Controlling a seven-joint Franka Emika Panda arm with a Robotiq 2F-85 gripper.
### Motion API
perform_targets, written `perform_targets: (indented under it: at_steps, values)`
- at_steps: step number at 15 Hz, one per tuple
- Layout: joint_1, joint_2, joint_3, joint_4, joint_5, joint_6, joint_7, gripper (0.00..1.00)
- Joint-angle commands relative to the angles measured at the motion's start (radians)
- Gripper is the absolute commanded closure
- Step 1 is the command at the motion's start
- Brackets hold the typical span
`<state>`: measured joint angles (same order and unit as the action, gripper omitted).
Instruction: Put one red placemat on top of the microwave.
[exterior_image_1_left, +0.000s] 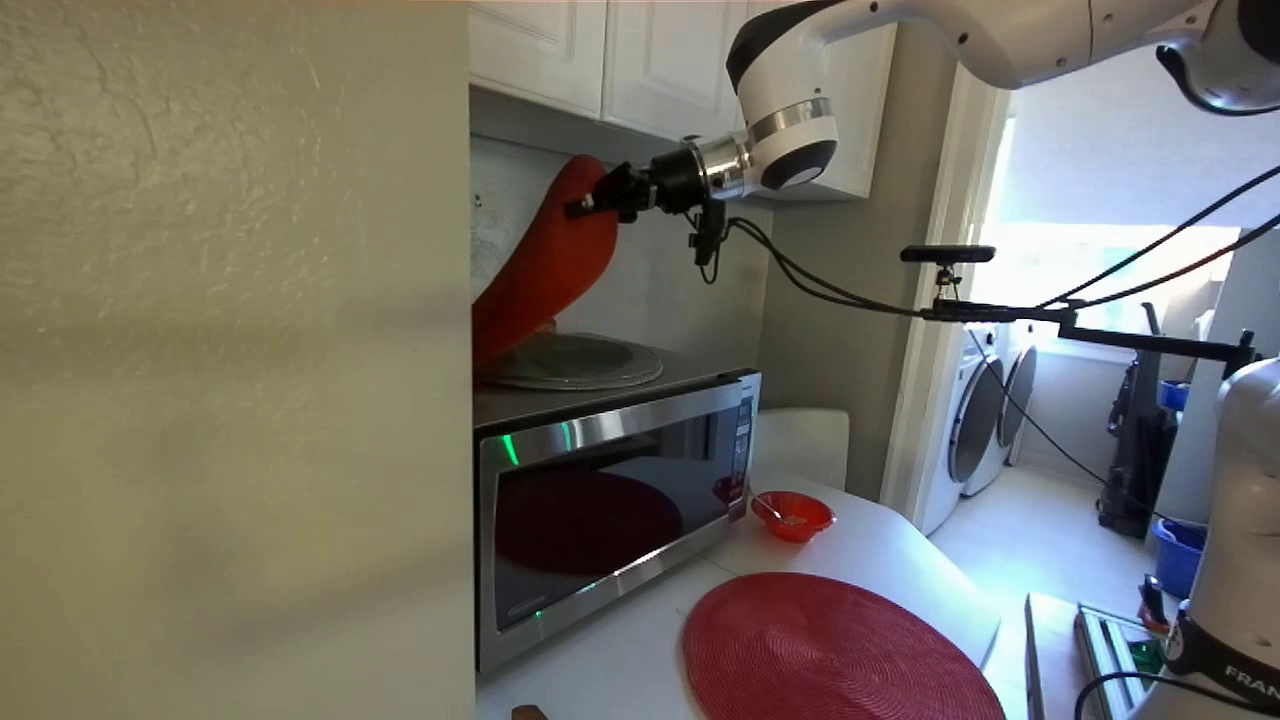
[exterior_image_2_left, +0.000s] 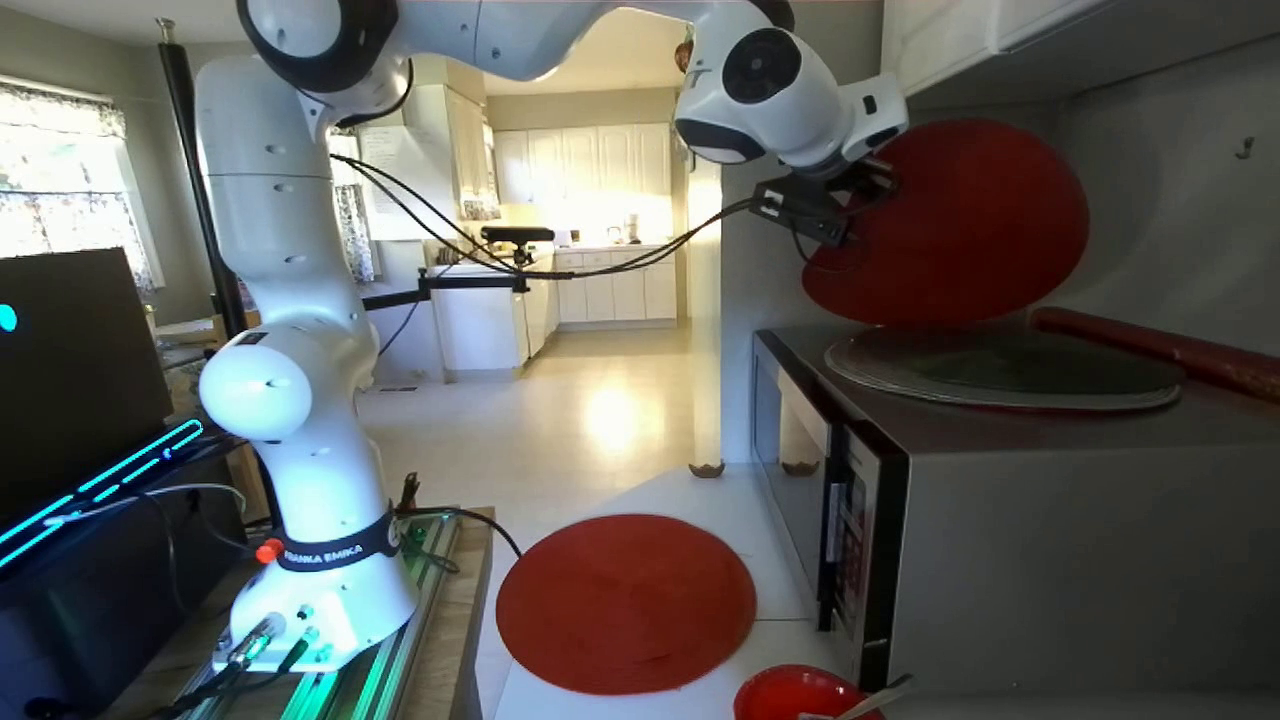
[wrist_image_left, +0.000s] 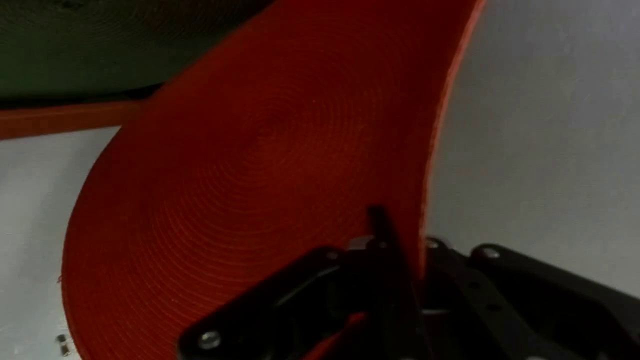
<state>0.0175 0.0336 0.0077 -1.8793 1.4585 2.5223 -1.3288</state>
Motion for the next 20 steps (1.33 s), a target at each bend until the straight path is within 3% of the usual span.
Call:
perform_targets:
  at_steps: [1, 6, 20]
  values:
    - [-0.003, 0.094, -0.003, 0.114, 0.063, 0.068, -0.039, 0.99]
    - [-0.007, 0.164, -0.012, 0.154, 0.062, 0.127, -0.058, 0.99]
    - [-0.036, 0.182, -0.066, 0.078, 0.028, 0.199, -0.054, 0.99]
